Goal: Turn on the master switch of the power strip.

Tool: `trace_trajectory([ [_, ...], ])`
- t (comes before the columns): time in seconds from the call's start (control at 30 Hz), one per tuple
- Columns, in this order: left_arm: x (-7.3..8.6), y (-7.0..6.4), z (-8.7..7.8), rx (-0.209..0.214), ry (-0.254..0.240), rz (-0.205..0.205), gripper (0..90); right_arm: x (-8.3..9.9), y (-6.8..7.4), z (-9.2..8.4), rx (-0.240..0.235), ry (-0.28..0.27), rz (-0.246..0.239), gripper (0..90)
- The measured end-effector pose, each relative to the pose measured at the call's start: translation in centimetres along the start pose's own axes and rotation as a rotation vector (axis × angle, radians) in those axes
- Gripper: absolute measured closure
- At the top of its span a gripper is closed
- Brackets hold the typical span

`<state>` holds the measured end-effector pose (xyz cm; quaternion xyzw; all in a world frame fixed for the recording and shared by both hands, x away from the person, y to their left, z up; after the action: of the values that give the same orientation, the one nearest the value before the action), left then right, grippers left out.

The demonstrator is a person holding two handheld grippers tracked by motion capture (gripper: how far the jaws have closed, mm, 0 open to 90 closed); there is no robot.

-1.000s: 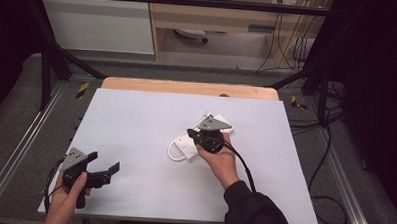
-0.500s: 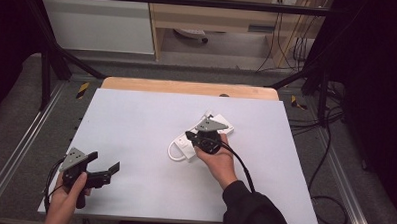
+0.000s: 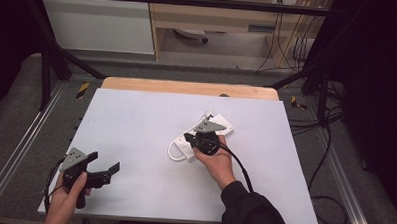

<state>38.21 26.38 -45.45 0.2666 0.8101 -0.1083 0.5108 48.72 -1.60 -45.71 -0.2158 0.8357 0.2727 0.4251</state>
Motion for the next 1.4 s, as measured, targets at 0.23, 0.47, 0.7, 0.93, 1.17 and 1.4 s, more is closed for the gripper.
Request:
trace_trajectory([
  [0.23,0.0,0.0,0.0,0.002,0.000,0.002,6.8,0.6,0.0,0.3,0.000,0.012,0.000,90.0],
  [0.47,0.0,-0.1,0.0,0.004,0.001,0.003,6.9,1.1,0.1,0.7,0.000,0.025,-0.006,90.0],
  [0.7,0.0,-0.1,0.0,0.001,0.002,0.008,6.9,1.4,0.0,1.4,0.009,0.041,-0.006,90.0],
  [0.93,0.0,0.0,0.0,-0.003,0.000,0.007,6.8,1.4,-0.1,2.0,0.014,0.041,0.001,90.0],
  [1.17,0.0,0.0,0.0,-0.002,0.002,0.002,6.3,1.5,-0.2,2.5,0.020,0.043,-0.003,90.0],
  [1.4,0.1,0.0,0.0,-0.002,0.004,0.004,6.2,1.7,-0.1,2.8,0.021,0.049,-0.006,90.0],
])
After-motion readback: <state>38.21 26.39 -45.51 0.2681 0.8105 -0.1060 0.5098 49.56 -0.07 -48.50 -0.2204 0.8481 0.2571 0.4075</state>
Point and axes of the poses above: each handheld gripper's, and its own axes: z roughly forward along the jaws, x roughly out of its underside, y roughly to its left, the point moved 8 cm from there along z, roughly forward along the jaws, and after that the axes turned 15 degrees about z, right-handed, at the moved point
